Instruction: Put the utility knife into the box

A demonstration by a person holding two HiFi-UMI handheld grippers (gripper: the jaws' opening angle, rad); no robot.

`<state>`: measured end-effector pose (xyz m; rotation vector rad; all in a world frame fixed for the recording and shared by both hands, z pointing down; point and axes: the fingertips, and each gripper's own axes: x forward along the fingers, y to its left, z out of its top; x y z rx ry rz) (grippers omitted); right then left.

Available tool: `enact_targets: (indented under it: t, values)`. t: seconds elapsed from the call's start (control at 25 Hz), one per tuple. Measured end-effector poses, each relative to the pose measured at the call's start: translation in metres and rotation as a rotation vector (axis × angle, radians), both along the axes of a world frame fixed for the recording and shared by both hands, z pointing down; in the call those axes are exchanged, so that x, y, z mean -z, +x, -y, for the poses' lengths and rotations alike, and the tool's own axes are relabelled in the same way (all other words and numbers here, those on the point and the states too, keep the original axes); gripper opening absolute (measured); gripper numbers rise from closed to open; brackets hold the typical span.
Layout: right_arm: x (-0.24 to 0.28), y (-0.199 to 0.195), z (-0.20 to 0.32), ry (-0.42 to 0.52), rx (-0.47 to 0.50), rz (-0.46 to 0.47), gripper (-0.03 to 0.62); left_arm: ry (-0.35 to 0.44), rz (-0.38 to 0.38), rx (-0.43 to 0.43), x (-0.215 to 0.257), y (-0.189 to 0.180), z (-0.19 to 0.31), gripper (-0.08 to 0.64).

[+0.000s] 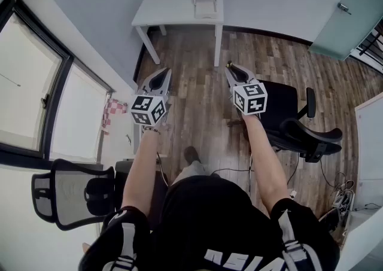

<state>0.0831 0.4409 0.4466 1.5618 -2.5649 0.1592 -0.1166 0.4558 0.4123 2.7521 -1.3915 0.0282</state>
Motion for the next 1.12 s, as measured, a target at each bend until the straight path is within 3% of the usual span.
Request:
enact_targets:
  t: [0.68,1.12]
  values:
    - [-0.012,-0.036,0.108,-0.023,-0.035,-0.026,0.074,-0.02,-0.012,-0.036,-0.021,-0.039,0.115,0.025]
    - [-0.026,-0.054,0.146,-0.046,-0.063,-0.023,0.074,-0.034,0.0,-0.094,-0.032,-0.049,0.157,0.026]
